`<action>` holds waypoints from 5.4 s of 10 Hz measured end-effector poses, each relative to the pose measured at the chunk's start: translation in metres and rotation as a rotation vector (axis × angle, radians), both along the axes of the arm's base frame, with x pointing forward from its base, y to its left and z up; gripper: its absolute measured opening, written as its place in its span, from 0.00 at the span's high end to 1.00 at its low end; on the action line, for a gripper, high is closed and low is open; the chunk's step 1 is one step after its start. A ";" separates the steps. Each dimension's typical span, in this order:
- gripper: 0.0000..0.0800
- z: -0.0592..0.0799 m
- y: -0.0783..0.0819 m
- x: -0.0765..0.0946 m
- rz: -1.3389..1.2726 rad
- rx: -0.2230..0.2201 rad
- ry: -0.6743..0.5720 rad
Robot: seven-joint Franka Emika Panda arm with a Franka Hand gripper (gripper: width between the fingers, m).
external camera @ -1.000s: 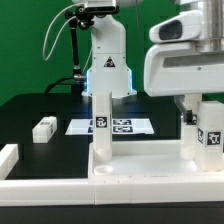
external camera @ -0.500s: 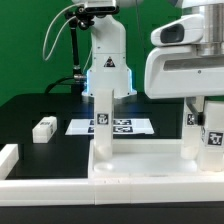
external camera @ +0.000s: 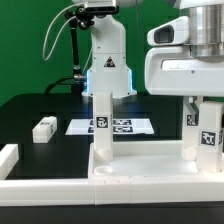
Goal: Assemble desk
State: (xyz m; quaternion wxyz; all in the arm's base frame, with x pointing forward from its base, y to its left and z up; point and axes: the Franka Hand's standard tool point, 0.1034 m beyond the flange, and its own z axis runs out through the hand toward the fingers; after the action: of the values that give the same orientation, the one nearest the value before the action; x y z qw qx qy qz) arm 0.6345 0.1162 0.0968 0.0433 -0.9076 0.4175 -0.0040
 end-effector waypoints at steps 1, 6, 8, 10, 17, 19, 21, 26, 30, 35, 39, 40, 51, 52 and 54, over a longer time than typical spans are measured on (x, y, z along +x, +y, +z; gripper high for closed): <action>0.63 0.000 0.001 0.000 -0.201 0.016 0.016; 0.63 0.000 0.002 0.005 -0.741 0.075 0.035; 0.63 0.001 0.002 0.006 -0.640 0.070 0.018; 0.24 0.001 -0.003 0.011 -0.250 0.044 -0.073; 0.19 0.009 0.000 0.009 0.593 -0.053 -0.106; 0.19 0.007 0.000 0.010 0.640 -0.054 -0.090; 0.51 0.007 -0.001 0.010 0.627 -0.054 -0.089; 0.63 0.006 -0.026 0.009 0.295 -0.085 -0.040; 0.63 0.006 -0.048 0.009 0.101 -0.111 -0.011; 0.21 0.031 -0.055 0.011 0.107 -0.095 -0.022; 0.19 0.079 -0.087 0.017 0.150 -0.084 -0.074; 0.19 0.078 -0.087 0.017 0.152 -0.085 -0.072; 0.19 0.075 -0.218 -0.027 0.645 -0.091 -0.039; 0.19 0.073 -0.217 -0.030 0.644 -0.074 -0.015; 0.19 0.070 -0.220 -0.031 0.657 -0.075 -0.012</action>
Offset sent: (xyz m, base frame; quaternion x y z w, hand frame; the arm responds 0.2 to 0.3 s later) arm 0.0104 -0.0007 0.0079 0.0571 0.0000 0.2932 0.9544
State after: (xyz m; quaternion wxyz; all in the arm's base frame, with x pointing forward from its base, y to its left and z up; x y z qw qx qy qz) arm 0.6036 -0.1034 0.1671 0.0113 -0.9947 0.1019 -0.0105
